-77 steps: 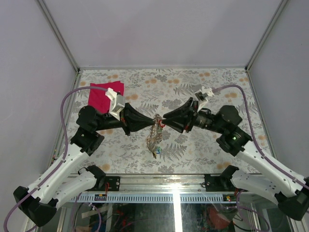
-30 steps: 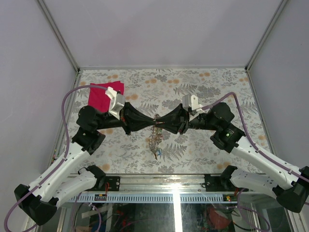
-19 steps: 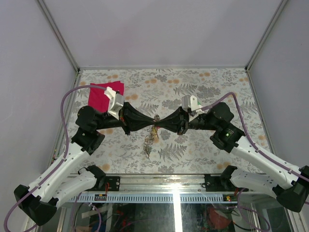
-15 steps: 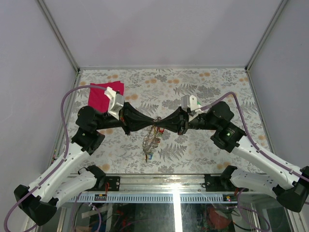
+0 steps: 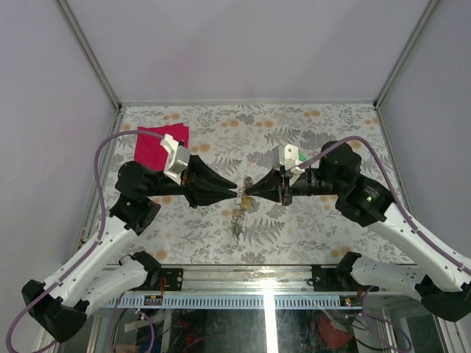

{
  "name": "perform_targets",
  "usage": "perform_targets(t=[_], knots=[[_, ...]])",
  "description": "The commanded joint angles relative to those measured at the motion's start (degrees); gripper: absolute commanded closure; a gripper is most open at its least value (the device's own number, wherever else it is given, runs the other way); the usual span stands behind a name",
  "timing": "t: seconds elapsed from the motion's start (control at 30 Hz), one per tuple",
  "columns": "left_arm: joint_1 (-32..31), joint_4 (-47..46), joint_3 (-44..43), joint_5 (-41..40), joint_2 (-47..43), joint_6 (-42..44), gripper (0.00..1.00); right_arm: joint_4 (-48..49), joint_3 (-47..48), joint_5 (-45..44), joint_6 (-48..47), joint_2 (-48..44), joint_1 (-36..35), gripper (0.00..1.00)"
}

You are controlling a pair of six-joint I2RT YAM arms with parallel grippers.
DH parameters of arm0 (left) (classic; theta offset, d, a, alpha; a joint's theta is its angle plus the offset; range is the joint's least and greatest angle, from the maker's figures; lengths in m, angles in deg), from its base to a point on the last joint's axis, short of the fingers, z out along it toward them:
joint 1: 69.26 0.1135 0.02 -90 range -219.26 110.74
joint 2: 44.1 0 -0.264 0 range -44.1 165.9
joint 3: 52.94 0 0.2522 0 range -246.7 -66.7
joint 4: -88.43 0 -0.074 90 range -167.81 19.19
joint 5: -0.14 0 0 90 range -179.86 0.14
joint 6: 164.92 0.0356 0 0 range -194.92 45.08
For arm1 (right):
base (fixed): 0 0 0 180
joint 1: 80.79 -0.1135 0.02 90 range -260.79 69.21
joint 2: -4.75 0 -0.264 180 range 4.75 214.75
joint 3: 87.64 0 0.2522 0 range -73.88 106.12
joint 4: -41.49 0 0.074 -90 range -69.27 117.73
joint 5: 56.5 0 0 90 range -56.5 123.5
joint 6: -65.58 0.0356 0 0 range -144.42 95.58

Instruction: Put the keys on the keyring

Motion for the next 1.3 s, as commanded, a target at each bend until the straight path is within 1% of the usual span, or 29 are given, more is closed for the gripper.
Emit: perform_targets(t=[0.0, 0.07, 0.17, 0.23, 0.3, 0.5, 0.7, 0.93, 1.13, 1.27], knots=[[-0.4, 0.2, -3.3, 1.6, 0.6, 2.1, 0.75, -12.0, 9.3, -1.9, -6.4, 1.6, -0.2, 1.00], [-0.4, 4.9, -4.8, 1.2, 1.3, 5.1, 0.74, -17.7, 13.2, -2.4, -8.3, 3.3, -0.2, 1.00], [-0.4, 14.6, -7.9, -0.1, 2.6, 10.8, 0.73, -25.9, 19.9, -4.6, -10.7, 7.0, -0.2, 1.00], [-0.4, 18.7, -9.5, -1.0, 3.4, 14.0, 0.72, -32.0, 25.0, -6.3, -12.1, 9.8, -0.2, 1.00], [-0.4, 20.1, -10.0, -1.7, 3.7, 15.6, 0.71, -37.0, 29.0, -7.9, -12.8, 12.4, -0.2, 1.00], [-1.0, 18.2, -8.8, -3.8, 4.0, 15.3, 0.69, -47.4, 38.0, -11.6, -12.0, 17.7, -0.4, 1.00], [-1.9, 13.1, -6.3, -6.4, 3.8, 12.9, 0.68, -55.3, 44.4, -19.0, -11.2, 21.9, -2.8, 1.00], [-3.8, 11.2, -4.9, -8.9, 5.1, 12.4, 0.68, -58.3, 49.4, -25.3, -10.1, 25.5, -5.8, 1.00], [-5.3, 10.9, -4.8, -10.0, 6.2, 12.7, 0.68, -61.1, 53.5, -28.0, -10.0, 29.0, -7.5, 1.00], [-5.8, 10.7, -4.8, -10.9, 6.8, 12.7, 0.68, -61.2, 53.8, -28.3, -10.0, 29.6, -8.3, 1.00]])
